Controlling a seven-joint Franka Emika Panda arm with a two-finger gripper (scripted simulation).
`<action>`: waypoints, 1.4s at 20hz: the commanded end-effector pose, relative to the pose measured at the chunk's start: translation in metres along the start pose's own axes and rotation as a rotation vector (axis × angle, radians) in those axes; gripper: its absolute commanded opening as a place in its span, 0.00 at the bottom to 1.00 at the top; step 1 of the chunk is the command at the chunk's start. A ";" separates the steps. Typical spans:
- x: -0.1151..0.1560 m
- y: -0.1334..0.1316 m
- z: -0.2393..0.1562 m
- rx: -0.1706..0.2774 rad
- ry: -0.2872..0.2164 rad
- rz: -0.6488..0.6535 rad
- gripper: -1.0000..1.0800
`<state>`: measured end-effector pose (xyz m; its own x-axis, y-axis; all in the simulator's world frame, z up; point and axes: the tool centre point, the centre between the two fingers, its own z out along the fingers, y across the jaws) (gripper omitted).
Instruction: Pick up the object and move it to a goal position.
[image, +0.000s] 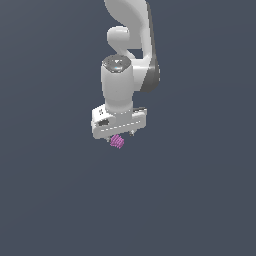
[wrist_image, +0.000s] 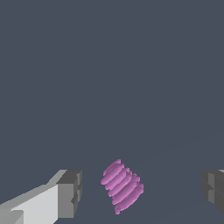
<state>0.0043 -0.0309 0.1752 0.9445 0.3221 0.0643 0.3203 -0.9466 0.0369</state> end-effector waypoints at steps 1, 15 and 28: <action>-0.007 0.001 0.008 0.002 -0.006 -0.063 0.96; -0.047 0.003 0.052 0.026 -0.036 -0.410 0.96; -0.076 0.000 0.078 0.052 -0.048 -0.647 0.96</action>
<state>-0.0598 -0.0565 0.0946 0.5780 0.8160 0.0011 0.8160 -0.5780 0.0060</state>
